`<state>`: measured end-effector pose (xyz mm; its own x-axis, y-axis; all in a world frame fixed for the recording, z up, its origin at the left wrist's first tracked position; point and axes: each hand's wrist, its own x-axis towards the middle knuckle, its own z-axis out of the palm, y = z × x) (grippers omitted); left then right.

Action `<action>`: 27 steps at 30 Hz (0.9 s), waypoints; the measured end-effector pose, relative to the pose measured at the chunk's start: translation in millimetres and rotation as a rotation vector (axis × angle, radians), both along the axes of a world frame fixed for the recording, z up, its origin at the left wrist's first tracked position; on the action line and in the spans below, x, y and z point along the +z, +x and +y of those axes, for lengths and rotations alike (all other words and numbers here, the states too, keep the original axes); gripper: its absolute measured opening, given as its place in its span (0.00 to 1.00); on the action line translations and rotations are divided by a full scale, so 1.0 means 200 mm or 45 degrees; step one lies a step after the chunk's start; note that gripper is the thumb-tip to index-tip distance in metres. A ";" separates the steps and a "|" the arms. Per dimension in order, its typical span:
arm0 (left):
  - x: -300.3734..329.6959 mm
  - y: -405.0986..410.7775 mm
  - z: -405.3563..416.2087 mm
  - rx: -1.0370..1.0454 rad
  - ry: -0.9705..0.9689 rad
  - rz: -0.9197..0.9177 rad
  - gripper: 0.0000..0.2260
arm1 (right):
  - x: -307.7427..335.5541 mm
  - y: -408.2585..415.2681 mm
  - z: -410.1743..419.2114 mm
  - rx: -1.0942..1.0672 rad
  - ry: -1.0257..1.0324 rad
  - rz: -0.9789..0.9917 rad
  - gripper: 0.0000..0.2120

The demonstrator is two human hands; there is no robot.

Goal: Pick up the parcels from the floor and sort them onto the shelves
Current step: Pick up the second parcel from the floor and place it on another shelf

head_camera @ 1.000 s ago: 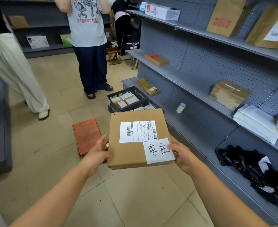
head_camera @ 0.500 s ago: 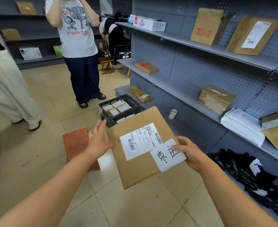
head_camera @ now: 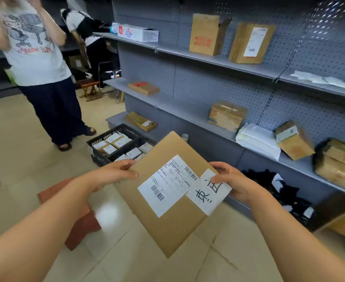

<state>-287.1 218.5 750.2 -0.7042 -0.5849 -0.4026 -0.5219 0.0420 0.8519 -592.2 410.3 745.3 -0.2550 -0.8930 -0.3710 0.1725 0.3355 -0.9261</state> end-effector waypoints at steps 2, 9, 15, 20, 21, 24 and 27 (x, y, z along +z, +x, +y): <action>-0.03 -0.05 -0.05 -0.074 0.138 0.032 0.35 | 0.00 -0.03 0.03 -0.059 0.002 0.004 0.23; -0.10 -0.25 -0.32 -0.259 0.244 0.082 0.38 | -0.01 -0.08 0.00 -0.348 0.041 -0.008 0.30; -0.16 -0.42 -0.60 -0.385 0.335 0.101 0.39 | -0.09 -0.01 -0.12 -0.923 -0.009 -0.062 0.17; -0.19 -0.62 -0.71 -0.423 0.389 0.128 0.38 | -0.21 0.06 -0.11 -1.288 -0.048 -0.094 0.35; -0.21 -0.68 -0.71 -0.416 0.411 0.145 0.36 | -0.24 0.09 -0.10 -1.323 -0.031 -0.070 0.38; -0.26 -0.86 -0.66 -0.336 0.502 0.208 0.24 | -0.29 0.20 -0.04 -1.392 0.013 0.057 0.35; -0.30 -1.03 -0.54 -0.374 0.506 0.186 0.20 | -0.31 0.31 0.03 -1.412 0.041 0.204 0.39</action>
<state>-493.4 111.0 691.2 -0.8813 -0.1762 -0.4384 -0.4108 -0.1729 0.8952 -531.1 416.2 682.6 -0.9503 -0.1331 -0.2814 0.2705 0.0945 -0.9581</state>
